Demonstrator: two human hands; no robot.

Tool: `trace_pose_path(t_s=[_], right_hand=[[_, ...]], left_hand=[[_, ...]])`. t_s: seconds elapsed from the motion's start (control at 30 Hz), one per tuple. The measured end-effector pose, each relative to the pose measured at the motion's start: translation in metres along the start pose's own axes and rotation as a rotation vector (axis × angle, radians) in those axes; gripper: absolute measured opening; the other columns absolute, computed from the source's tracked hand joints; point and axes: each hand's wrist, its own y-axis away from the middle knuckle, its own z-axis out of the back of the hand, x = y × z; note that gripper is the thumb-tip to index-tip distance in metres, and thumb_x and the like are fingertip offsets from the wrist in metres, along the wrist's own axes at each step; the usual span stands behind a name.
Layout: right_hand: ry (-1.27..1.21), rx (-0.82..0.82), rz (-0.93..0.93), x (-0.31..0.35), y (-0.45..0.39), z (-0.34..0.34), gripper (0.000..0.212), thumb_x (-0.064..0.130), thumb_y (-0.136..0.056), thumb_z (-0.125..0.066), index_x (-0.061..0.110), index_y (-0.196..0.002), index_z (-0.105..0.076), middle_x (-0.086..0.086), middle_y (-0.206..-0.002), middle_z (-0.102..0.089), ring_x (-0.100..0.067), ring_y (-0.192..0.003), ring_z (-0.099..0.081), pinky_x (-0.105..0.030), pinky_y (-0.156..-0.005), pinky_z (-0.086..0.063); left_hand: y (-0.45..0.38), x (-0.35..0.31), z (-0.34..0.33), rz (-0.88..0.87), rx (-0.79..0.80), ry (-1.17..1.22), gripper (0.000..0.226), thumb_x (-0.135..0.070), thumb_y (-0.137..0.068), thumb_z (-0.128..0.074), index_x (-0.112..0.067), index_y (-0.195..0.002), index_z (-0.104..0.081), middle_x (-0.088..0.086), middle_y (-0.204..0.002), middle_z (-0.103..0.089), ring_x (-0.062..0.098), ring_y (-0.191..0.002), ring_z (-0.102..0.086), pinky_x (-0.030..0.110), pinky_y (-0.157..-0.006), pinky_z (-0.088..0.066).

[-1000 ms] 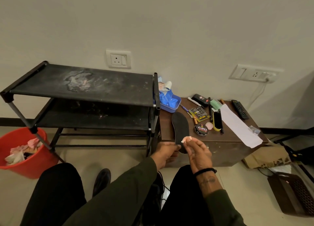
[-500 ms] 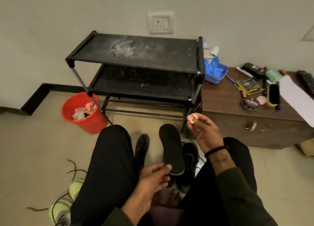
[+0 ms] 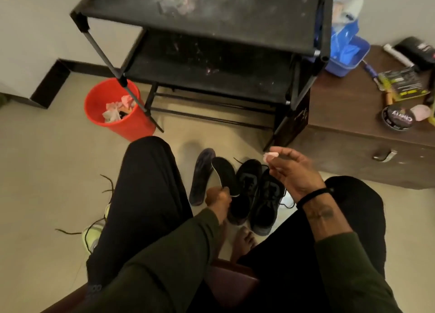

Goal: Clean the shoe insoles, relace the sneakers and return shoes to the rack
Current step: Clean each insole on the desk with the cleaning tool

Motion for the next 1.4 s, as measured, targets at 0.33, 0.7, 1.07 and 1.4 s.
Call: trace_pose_path(t_s=[0.33, 0.7, 1.07, 1.4], right_hand=[[0.164, 0.059, -0.113, 0.006, -0.007, -0.014, 0.019, 0.001, -0.089, -0.071, 0.005, -0.107, -0.071, -0.019, -0.095, -0.074, -0.033, -0.092, -0.075, -0.045, -0.084, -0.06], [0.276, 0.121, -0.124, 0.01, -0.017, -0.017, 0.02, 0.006, -0.081, -0.078, 0.015, -0.099, -0.078, -0.007, -0.103, -0.076, -0.029, -0.099, -0.073, -0.045, -0.097, -0.054], [1.214, 0.203, 0.92, 0.087, -0.069, -0.008, 0.01, 0.016, -0.092, -0.065, 0.016, -0.093, -0.075, 0.001, -0.109, -0.067, -0.015, -0.086, -0.066, -0.033, -0.077, -0.055], [1.331, 0.425, 1.027, 0.093, -0.108, -0.014, 0.006, 0.005, -0.085, -0.072, 0.01, -0.086, -0.076, -0.006, -0.096, -0.069, -0.017, -0.078, -0.065, -0.035, -0.074, -0.056]], left_hand=[[-0.122, 0.027, 0.011, 0.109, 0.098, -0.353, 0.041, -0.018, -0.102, -0.048, 0.002, -0.137, -0.055, 0.025, -0.135, -0.06, 0.037, -0.105, -0.066, 0.03, -0.065, -0.05], [-0.197, 0.027, 0.018, 0.182, -0.288, -0.648, 0.074, -0.041, -0.089, -0.064, -0.015, -0.149, -0.029, 0.021, -0.155, -0.023, 0.045, -0.141, -0.028, 0.053, -0.117, -0.023], [-0.218, 0.017, 0.006, 0.25, -0.101, -0.667, 0.101, -0.052, -0.086, -0.07, -0.009, -0.157, -0.012, 0.02, -0.16, -0.021, 0.043, -0.145, -0.028, 0.051, -0.119, -0.026], [-0.2, 0.018, 0.0, 0.128, -0.172, -0.561, 0.075, -0.033, -0.089, -0.071, -0.005, -0.147, -0.032, 0.018, -0.14, -0.051, 0.041, -0.124, -0.053, 0.049, -0.106, -0.046]])
